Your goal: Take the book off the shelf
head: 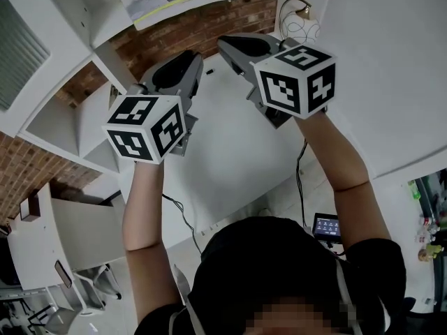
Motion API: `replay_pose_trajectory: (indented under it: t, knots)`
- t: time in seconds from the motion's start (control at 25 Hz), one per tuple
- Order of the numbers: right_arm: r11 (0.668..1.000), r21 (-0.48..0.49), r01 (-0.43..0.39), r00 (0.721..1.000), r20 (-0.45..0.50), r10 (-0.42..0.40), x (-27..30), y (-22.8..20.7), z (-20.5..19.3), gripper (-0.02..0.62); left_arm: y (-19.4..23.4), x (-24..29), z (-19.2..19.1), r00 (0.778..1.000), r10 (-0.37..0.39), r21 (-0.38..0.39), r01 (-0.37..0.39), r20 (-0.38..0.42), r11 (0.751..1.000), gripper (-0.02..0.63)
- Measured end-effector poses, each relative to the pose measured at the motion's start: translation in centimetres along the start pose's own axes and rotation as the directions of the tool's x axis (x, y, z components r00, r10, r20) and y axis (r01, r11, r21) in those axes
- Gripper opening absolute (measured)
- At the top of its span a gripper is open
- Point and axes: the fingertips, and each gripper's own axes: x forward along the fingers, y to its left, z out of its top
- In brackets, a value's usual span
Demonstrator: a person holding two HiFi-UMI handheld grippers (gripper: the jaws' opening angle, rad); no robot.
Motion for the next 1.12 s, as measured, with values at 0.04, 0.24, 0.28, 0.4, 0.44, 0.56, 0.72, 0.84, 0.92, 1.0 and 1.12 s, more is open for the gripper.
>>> replay_pose_trajectory:
  t: [0.04, 0.24, 0.28, 0.4, 0.44, 0.56, 0.72, 0.84, 0.92, 1.0, 1.12]
  knots:
    - [1.0, -0.002, -0.003, 1.0, 0.002, 0.003, 0.1, -0.3, 0.2, 0.002, 0.1, 0.2, 0.2, 1.0, 0.006, 0.001, -0.006, 0.002, 1.0, 0.06]
    - [1.0, -0.024, -0.02, 1.0, 0.014, 0.021, 0.5, -1.2, 1.1, 0.041, 0.6, 0.8, 1.2, 0.999, 0.034, 0.006, -0.034, 0.022, 0.999, 0.078]
    - [0.999, -0.029, -0.023, 1.0, 0.018, 0.024, 0.5, -1.4, 1.3, 0.047, 0.7, 0.8, 1.4, 0.999, 0.038, 0.006, -0.038, 0.026, 0.999, 0.08]
    - [0.998, -0.063, -0.024, 0.999, 0.031, 0.026, 0.7, -1.8, 2.3, 0.069, 0.9, 1.0, 2.3, 0.999, 0.043, 0.01, -0.043, 0.031, 0.999, 0.08]
    - [0.997, -0.076, -0.023, 0.999, 0.035, 0.026, 0.7, -1.9, 2.7, 0.072, 0.8, 1.0, 2.6, 0.999, 0.042, 0.019, -0.043, 0.031, 0.999, 0.08]
    - [0.994, -0.102, -0.027, 0.998, 0.05, 0.033, 0.6, -2.1, 3.9, 0.089, 0.1, 0.6, 3.8, 0.999, 0.036, 0.063, -0.038, 0.033, 0.997, 0.08]
    - [0.992, -0.119, -0.052, 0.997, 0.058, 0.059, 0.5, -1.8, 5.4, 0.106, -0.3, -0.4, 6.1, 0.997, 0.047, 0.111, -0.054, 0.064, 0.992, 0.088]
    - [0.988, -0.133, -0.074, 0.995, 0.056, 0.082, 0.6, -1.4, 6.1, 0.114, 0.3, -1.2, 7.5, 0.993, 0.076, 0.136, -0.087, 0.085, 0.987, 0.103]
    - [0.986, -0.15, -0.075, 0.995, 0.058, 0.085, 0.8, -1.3, 6.3, 0.117, 1.0, -1.6, 8.0, 0.991, 0.098, 0.136, -0.11, 0.091, 0.985, 0.114]
    - [0.983, -0.173, -0.063, 0.995, 0.06, 0.075, 0.9, -1.3, 6.5, 0.12, 1.6, -1.9, 8.2, 0.989, 0.119, 0.132, -0.131, 0.092, 0.983, 0.12]
    - [0.982, -0.177, -0.067, 0.995, 0.057, 0.078, 0.9, -1.3, 6.8, 0.128, 2.2, -2.3, 8.3, 0.986, 0.138, 0.124, -0.149, 0.094, 0.981, 0.133]
